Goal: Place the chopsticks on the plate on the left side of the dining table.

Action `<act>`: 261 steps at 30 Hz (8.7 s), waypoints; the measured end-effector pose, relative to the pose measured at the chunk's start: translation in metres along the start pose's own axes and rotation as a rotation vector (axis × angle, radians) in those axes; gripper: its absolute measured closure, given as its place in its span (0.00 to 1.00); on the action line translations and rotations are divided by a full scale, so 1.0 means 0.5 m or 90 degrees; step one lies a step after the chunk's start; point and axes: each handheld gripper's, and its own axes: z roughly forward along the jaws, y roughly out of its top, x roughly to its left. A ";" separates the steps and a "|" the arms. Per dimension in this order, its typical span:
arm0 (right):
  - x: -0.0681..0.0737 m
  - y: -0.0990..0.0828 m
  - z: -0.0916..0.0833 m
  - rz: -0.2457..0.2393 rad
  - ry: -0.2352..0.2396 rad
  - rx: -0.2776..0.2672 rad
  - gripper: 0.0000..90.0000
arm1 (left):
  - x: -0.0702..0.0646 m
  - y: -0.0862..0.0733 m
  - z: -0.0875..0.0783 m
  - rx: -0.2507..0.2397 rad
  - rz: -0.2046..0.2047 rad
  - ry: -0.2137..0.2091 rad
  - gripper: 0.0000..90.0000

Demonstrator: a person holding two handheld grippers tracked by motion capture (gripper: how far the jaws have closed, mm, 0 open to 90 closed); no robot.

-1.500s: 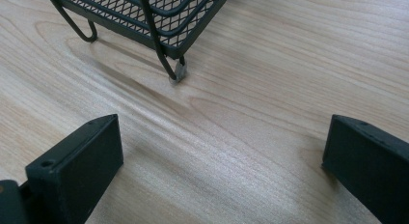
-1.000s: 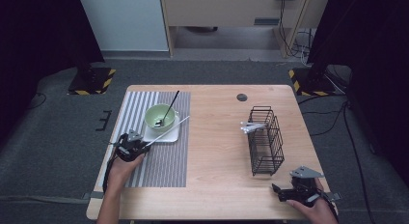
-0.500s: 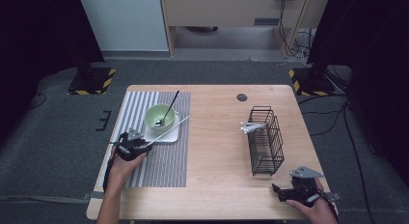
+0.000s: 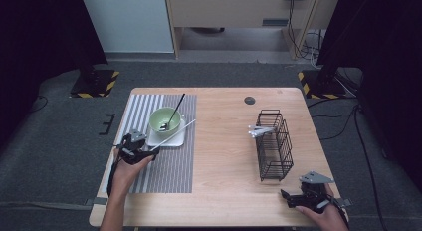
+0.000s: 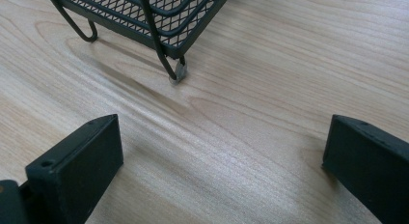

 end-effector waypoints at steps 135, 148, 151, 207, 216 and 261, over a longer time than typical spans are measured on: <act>-0.002 -0.002 -0.003 -0.008 0.012 0.000 0.01 | -0.496 0.462 0.008 -0.053 0.266 -0.229 0.92; -0.001 -0.002 -0.003 -0.004 0.012 0.000 0.01 | -0.476 0.482 -0.051 -0.112 0.257 -0.228 0.92; -0.001 -0.003 -0.003 -0.005 0.011 0.000 0.01 | -0.468 0.481 -0.066 -0.119 0.252 -0.230 0.92; -0.007 0.001 0.001 0.010 -0.005 0.000 0.01 | -0.274 0.539 -0.146 -0.154 0.188 -0.172 0.92; -0.011 0.004 0.004 0.021 -0.019 0.001 0.01 | -0.249 0.534 -0.108 -0.140 0.188 -0.178 0.92; -0.025 0.017 0.017 0.017 -0.016 0.000 0.01 | -0.125 0.392 -0.077 -0.103 0.146 -0.138 0.92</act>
